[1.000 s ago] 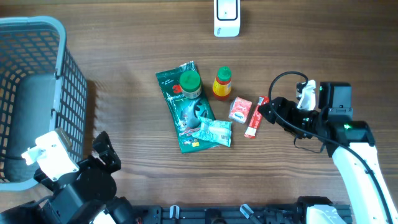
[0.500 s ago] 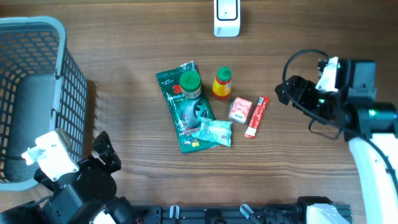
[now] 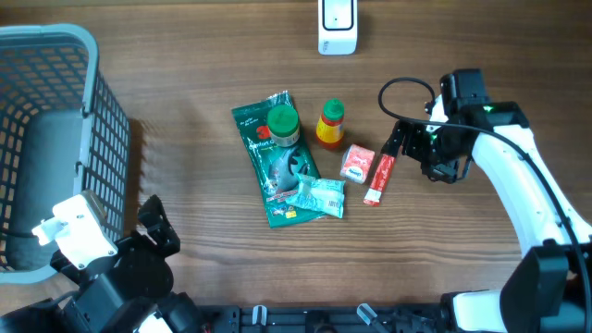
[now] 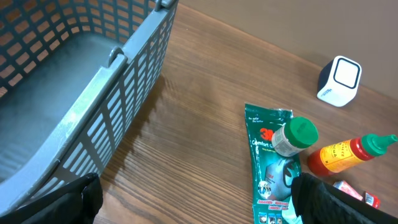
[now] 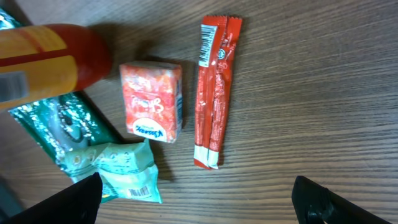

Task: Scan the item barcode
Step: 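Reach the right gripper over and grasp the red-white box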

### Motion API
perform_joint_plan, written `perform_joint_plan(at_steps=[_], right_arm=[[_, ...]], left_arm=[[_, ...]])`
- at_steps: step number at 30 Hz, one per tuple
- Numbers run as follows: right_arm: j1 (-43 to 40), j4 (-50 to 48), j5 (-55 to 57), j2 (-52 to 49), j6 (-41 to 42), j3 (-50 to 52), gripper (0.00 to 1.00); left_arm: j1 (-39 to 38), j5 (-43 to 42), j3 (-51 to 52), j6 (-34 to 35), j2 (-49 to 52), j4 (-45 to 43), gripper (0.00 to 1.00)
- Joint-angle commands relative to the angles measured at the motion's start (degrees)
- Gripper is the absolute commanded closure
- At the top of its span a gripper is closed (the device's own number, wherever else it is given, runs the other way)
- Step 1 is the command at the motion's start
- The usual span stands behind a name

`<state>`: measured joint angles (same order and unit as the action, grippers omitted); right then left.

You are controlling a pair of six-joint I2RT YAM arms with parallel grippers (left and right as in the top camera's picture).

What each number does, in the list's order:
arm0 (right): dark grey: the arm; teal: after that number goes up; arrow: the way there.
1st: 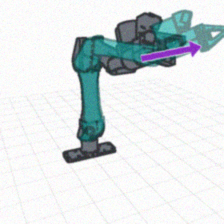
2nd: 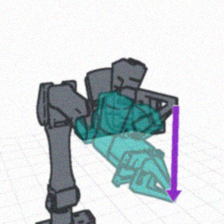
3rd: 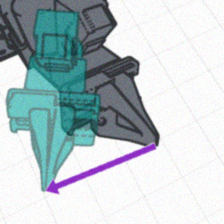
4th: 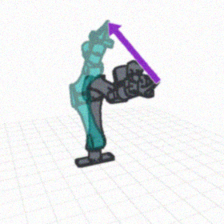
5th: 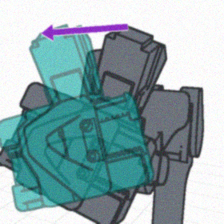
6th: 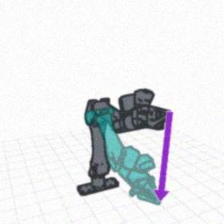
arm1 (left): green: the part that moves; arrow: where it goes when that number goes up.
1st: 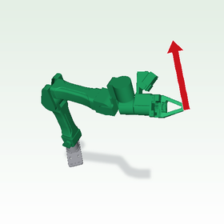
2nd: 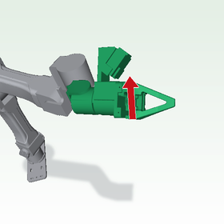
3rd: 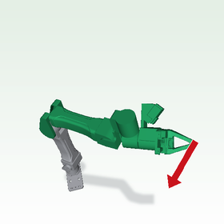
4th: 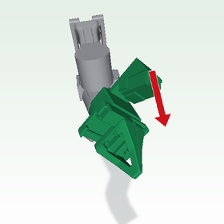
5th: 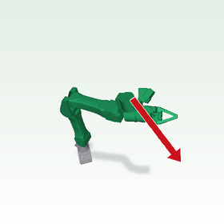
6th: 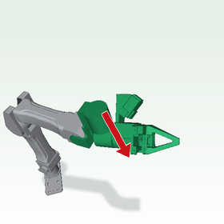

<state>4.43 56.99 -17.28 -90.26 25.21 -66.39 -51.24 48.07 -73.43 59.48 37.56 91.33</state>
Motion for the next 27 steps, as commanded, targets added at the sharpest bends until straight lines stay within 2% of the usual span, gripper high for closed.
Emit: perform_joint_plan(at_steps=[1,7,10,12,15,17,20,22,25,27], right_arm=[[0.24,-1.03,1.20,-1.16,-0.85,-1.20,0.02],[0.90,-7.06,1.27,-1.49,0.83,2.75,0.05],[2.86,-10.51,1.84,-1.49,2.19,4.85,0.13],[5.22,-13.03,1.86,-1.77,2.19,4.96,0.15],[10.12,-16.13,4.39,-3.76,5.79,4.96,0.17],[13.49,-17.05,11.39,-6.03,12.24,4.96,0.19],[15.80,-20.02,11.91,-8.48,15.50,4.96,0.20],[15.82,-21.62,12.33,-8.55,14.99,4.96,0.20],[15.80,-24.35,12.57,-8.55,5.62,4.96,0.19],[15.80,-25.49,12.57,-8.52,-0.92,4.87,0.10]], left_arm=[[0.26,0.33,0.31,0.98,0.31,0.04,0.00],[0.26,0.33,0.31,0.98,0.31,0.04,0.00],[0.26,0.33,0.31,0.98,0.31,0.04,0.00],[0.26,0.33,0.31,0.98,0.31,0.04,0.00],[0.26,0.33,0.31,0.98,0.31,0.04,0.00],[0.26,0.33,0.31,0.98,0.31,0.04,0.00],[0.26,0.33,0.31,0.98,0.31,0.04,0.00],[0.26,0.33,0.31,0.98,0.31,0.04,0.00],[0.26,0.33,0.31,0.98,0.31,0.04,0.00],[0.26,0.33,0.31,0.98,0.31,0.04,0.00]])
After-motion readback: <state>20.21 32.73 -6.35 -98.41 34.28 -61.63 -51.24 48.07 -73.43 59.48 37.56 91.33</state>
